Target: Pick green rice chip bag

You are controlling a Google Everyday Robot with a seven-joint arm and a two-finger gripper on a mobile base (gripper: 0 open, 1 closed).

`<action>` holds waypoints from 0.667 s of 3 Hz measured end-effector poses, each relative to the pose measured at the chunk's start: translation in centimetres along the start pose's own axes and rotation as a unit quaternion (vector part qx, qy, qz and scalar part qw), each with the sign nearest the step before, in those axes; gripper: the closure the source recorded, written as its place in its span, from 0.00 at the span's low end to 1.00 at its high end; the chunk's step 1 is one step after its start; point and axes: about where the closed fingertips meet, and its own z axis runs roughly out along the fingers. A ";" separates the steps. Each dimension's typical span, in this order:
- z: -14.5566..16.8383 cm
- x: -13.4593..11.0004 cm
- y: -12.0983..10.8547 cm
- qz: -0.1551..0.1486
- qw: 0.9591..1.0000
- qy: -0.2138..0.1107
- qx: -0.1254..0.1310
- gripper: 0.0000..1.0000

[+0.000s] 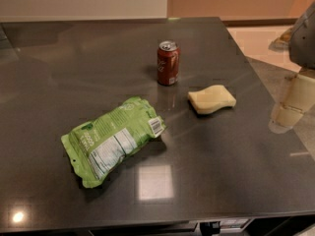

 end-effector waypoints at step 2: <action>0.1 -0.7 -0.1 -0.020 1.000 -0.002 -0.003 0.00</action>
Offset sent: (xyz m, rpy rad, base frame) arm 0.0047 0.0102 -0.0048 -0.0145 0.0255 0.0761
